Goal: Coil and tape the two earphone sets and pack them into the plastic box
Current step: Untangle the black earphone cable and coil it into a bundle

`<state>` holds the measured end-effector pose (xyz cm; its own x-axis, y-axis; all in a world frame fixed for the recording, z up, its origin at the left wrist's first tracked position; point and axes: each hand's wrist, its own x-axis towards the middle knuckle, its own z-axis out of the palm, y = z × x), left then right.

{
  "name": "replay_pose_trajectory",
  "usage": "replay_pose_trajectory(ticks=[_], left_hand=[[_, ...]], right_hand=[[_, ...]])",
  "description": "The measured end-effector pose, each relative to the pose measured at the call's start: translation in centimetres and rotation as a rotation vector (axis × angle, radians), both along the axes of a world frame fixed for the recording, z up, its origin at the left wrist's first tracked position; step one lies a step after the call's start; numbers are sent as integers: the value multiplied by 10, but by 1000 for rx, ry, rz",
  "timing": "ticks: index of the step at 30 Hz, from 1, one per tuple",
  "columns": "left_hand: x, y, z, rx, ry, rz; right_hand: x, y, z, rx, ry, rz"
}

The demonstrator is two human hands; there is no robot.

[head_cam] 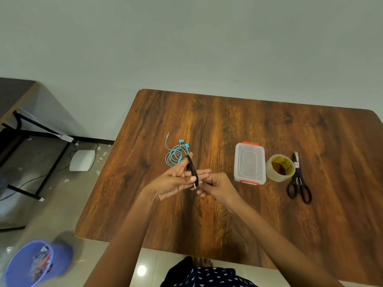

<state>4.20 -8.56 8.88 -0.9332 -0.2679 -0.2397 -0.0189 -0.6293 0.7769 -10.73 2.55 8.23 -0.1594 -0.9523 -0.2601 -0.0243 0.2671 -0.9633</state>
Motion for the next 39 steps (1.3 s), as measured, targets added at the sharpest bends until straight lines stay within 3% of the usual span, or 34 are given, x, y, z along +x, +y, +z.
replay_pose_trajectory(ticks=[4,9,14,19,23,28,33,39], left_hand=[[-3,1,-6,13,-31,144],[-6,5,-9,-192,-230,191],[-6,11,-9,-344,-368,-36],[1,11,-4,-300,-365,-311],[10,18,-1,-241,-228,-490],[13,25,2,-99,8,-551],[14,20,8,26,192,-426],[12,4,10,10,141,-248]], right_hand=[[-4,-2,2,37,198,69],[-5,-1,6,21,488,239],[-14,-9,18,0,629,440],[-35,-22,33,-36,657,494],[-54,-34,42,-108,577,464],[-60,-39,32,-116,392,403],[-43,-28,17,-102,6,196],[-2,-9,7,3,-351,-44]])
